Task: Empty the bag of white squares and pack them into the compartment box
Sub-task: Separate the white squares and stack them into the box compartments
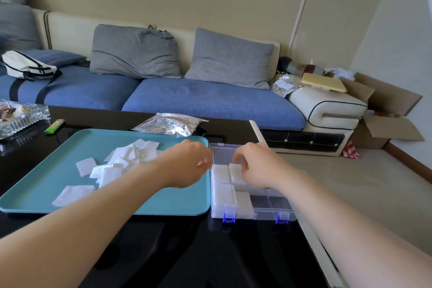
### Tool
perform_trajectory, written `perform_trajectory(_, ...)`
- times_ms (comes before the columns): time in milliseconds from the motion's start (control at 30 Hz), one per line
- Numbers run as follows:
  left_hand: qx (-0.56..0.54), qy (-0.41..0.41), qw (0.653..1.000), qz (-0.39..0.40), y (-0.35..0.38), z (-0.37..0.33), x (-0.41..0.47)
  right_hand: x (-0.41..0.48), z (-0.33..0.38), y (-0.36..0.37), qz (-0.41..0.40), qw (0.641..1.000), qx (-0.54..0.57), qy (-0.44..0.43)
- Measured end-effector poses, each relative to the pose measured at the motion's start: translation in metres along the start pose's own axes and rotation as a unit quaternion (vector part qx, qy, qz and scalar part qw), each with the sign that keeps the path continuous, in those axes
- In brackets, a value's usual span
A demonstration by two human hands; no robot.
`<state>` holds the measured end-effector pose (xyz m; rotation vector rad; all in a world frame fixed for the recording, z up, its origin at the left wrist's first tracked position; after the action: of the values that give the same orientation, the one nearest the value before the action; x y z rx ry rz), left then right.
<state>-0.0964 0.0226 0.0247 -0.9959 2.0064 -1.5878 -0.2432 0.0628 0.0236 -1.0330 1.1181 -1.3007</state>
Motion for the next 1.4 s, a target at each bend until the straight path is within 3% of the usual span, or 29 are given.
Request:
perform_trajectory(200,0.111,-0.112,0.986,0.047,-0.008,0.06,-0.009,0.012,0.023,0.018,0.05,0.993,-0.104,-0.002)
perform_trajectory(367,0.148,-0.173,0.971,0.07,-0.01,0.1,-0.014,0.016,0.061,-0.005,-0.028,0.983,-0.181,-0.013)
perform_trajectory(533,0.122,-0.246,0.957,0.096,-0.005,0.139,-0.021,0.026,0.104,-0.004,-0.056,0.986,-0.152,-0.04)
perform_trajectory(733,0.124,-0.237,0.954,0.134,0.007,0.164,-0.022,0.049,0.138,0.044,0.018,0.998,-0.035,-0.048)
perform_trajectory(1033,0.05,-0.212,0.973,0.072,-0.006,0.164,-0.018,0.081,0.163,0.08,0.052,0.992,0.114,-0.03)
perform_trajectory(1400,0.062,-0.198,0.978,0.034,-0.018,0.167,-0.016,0.098,0.157,0.095,0.114,0.992,0.056,0.013)
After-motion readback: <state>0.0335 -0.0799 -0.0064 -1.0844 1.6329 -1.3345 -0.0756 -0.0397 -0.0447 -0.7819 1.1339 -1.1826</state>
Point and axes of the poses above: each hand's wrist, its own x-axis towards the middle knuckle, its own y-axis out of the palm, z = x × y, the point moved 10 cm from there along x, towards the middle knuckle, and after that the axes turned 1 degree about -z, right-handed, at the moved point
